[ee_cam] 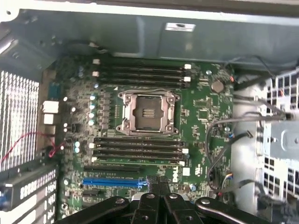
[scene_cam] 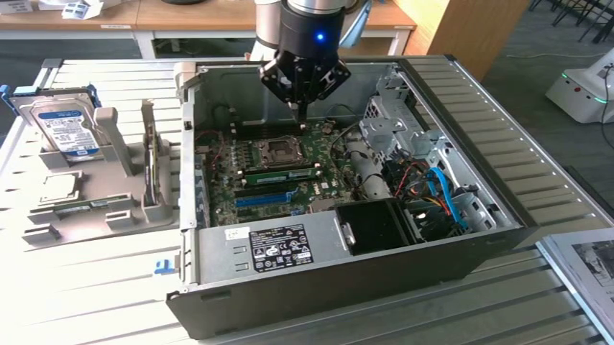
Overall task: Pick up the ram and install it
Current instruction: 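Press down the ram until it locks into place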
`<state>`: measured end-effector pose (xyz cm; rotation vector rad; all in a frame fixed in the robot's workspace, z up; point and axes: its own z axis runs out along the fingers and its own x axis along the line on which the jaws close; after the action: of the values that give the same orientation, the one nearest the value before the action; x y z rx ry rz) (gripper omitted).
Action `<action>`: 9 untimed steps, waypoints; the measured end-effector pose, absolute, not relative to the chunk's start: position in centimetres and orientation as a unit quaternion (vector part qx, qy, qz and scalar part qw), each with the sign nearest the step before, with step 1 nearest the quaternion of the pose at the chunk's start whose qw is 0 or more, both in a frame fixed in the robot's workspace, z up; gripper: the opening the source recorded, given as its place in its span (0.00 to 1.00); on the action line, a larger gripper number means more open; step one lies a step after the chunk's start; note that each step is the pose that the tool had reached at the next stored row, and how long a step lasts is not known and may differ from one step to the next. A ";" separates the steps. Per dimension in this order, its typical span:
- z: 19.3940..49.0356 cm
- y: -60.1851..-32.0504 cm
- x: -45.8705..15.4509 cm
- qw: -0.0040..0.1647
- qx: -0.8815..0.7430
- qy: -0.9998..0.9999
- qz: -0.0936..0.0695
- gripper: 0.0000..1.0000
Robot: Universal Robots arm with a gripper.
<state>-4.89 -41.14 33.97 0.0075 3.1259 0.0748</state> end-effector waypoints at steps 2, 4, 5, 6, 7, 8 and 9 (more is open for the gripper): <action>34.0 -41.1 -4.9 0.008 0.018 1.000 0.024 0.10; 34.0 -41.1 -4.9 0.008 0.020 0.999 0.024 0.10; 34.0 -41.1 -4.9 0.008 0.020 0.999 0.024 0.10; 34.0 -41.1 -4.9 0.008 0.020 0.999 0.024 0.10; 34.0 -41.1 -4.9 0.008 0.020 0.999 0.024 0.10; 34.0 -41.1 -5.0 0.008 0.020 0.999 0.024 0.10; 34.0 -41.1 -5.2 0.008 0.020 0.999 0.024 0.10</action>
<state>-5.18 -41.13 33.95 0.0631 3.1242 0.0749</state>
